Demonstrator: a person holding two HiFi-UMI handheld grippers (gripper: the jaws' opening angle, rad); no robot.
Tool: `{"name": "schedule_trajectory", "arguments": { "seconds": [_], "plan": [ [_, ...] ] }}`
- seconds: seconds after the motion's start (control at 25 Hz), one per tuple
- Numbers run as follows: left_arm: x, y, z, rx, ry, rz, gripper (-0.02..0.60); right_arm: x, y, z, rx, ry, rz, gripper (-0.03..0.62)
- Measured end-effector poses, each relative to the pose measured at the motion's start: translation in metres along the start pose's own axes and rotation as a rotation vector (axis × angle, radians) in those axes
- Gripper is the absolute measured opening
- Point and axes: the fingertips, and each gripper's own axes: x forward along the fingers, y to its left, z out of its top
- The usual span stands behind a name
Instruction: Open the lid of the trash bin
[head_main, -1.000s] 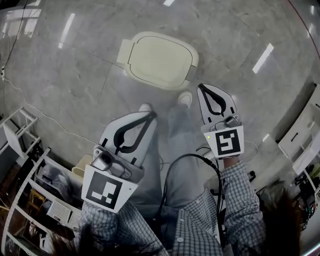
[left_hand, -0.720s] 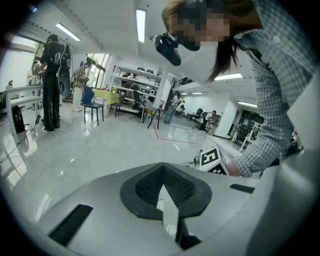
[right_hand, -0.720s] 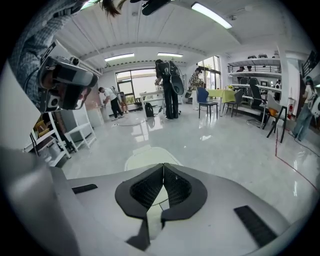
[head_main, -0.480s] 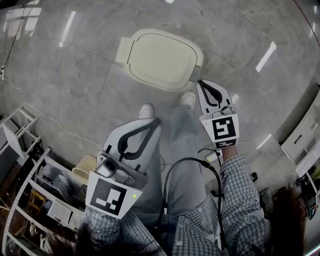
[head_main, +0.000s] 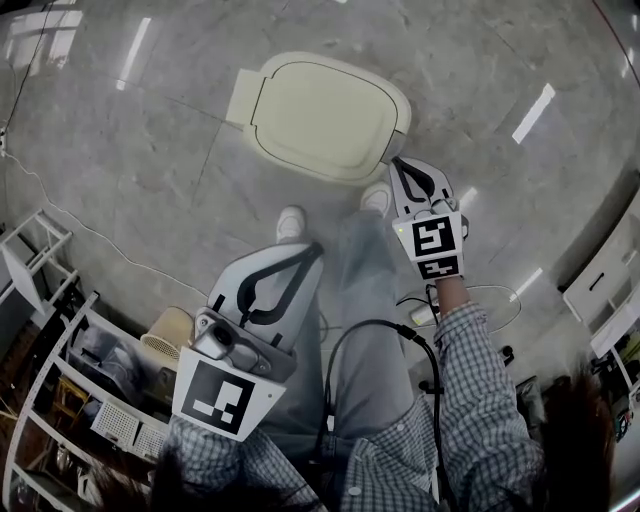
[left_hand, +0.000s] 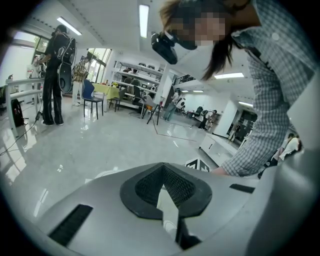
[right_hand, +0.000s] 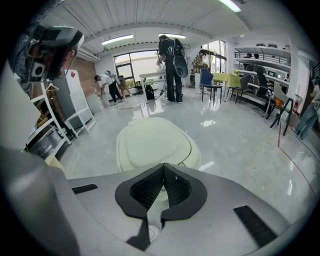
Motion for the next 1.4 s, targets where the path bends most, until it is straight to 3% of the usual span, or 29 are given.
{"name": "schedule_trajectory", "arguments": {
  "seconds": [0.56, 1.4],
  "plan": [
    [0.003, -0.002, -0.001, -0.005, 0.002, -0.012, 0.005, 0.019, -0.003, -0.032, 0.064, 0.106, 0.005, 0.018],
    [0.004, 0.003, 0.006, -0.008, -0.025, 0.004, 0.005, 0.018, -0.007, -0.036, 0.095, 0.129, -0.018, 0.018]
  ]
}}
